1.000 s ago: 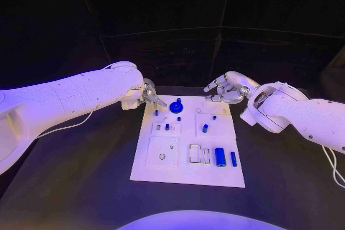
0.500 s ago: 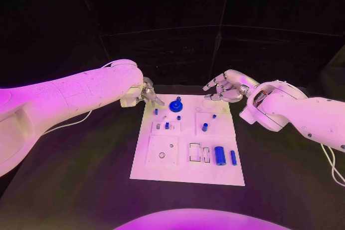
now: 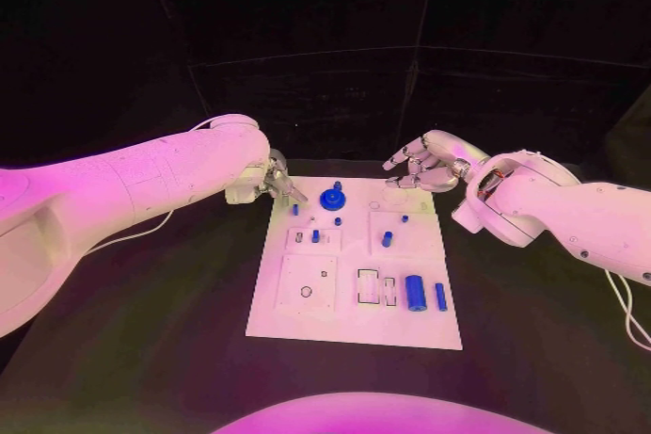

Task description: Assemble the parts on the task board

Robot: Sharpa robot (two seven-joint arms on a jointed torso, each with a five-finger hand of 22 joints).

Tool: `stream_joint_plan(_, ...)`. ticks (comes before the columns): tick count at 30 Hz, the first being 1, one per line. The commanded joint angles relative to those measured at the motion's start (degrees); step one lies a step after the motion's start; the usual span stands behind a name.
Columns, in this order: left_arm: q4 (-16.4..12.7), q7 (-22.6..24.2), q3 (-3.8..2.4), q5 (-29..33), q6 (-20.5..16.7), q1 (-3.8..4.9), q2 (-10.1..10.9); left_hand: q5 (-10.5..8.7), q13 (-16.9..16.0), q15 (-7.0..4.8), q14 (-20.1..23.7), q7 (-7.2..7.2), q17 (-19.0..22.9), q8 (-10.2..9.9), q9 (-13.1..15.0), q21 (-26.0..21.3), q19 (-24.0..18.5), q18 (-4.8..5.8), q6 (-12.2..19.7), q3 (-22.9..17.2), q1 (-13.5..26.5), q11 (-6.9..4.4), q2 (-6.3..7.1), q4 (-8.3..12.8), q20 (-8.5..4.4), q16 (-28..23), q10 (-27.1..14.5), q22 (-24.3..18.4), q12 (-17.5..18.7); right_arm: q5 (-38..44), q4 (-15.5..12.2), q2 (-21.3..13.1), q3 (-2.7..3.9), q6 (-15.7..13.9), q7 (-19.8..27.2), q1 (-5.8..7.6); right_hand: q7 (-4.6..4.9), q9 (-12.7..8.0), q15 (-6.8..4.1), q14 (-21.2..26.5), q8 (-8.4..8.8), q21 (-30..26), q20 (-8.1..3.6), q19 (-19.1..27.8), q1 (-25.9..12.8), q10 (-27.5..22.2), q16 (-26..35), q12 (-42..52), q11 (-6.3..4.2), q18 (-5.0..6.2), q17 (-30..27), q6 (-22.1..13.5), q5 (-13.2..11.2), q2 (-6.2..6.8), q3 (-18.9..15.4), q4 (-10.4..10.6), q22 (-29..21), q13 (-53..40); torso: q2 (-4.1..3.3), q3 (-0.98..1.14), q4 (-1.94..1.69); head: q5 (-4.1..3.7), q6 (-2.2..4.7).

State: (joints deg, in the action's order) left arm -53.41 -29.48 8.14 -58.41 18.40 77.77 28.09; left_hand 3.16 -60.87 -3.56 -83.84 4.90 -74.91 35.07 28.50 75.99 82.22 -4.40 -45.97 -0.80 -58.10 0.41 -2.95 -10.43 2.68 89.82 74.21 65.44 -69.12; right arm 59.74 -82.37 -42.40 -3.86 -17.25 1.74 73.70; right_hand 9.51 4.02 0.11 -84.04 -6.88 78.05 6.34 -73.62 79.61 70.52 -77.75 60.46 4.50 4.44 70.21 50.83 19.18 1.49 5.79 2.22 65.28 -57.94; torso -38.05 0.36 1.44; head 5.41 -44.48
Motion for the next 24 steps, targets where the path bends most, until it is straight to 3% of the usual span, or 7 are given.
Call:
stream_joint_plan(1,0.1,-0.1,-0.02,-0.4,1.5,-0.07,-0.2,-0.23,-0.1,0.27,-6.2,-0.07,-15.1,0.1,-0.2,0.4,0.1,-0.28,-0.6,0.4,-0.6,0.07,-0.41,0.1,0.15,0.2,0.1,0.1,-0.4,0.0,0.0,0.1,0.03,0.3,0.5,0.11,-0.05,-0.1,-0.33,-1.8,-0.22,-0.4,-0.16,0.3,-0.5,0.0,0.3,-0.1,-0.36,0.75,0.0,0.3,0.3,-0.29,0.1,0.4,0.0,-0.1,-0.01,0.01,0.03,0.06,-0.03)
stream_joint_plan(20,0.2,1.2,0.02,-0.4,2.7,-0.45,-0.6,-0.22,-0.2,0.14,-6.2,-0.26,-15.1,0.3,-0.8,0.6,0.2,-0.23,-1.3,0.7,-2.1,-0.10,-1.52,0.7,0.04,0.2,0.3,0.4,-0.5,0.0,0.0,0.2,0.03,0.4,0.5,0.11,-0.05,-0.1,-0.33,-1.8,-0.22,-0.4,-0.16,0.3,-0.5,0.0,0.3,-0.1,-0.36,0.75,0.0,0.3,0.3,-0.29,0.1,0.4,0.0,-0.1,0.00,0.03,-0.01,0.17,-0.30)
stream_joint_plan(24,0.2,1.7,0.02,-0.1,2.4,-0.46,-0.6,-0.20,-0.1,0.08,-6.2,-0.28,-15.1,0.2,-1.3,0.6,0.2,-0.22,-1.4,0.1,-4.0,-0.14,-3.06,1.8,-0.03,0.2,0.3,0.5,-0.6,0.0,0.0,0.3,0.03,0.4,0.5,0.11,-0.05,-0.1,-0.33,-1.8,-0.22,-0.4,-0.16,0.3,-0.5,0.0,0.3,-0.1,-0.36,0.75,0.0,0.3,0.3,-0.29,0.1,0.4,0.0,-0.1,0.00,0.01,0.01,0.20,-0.30)
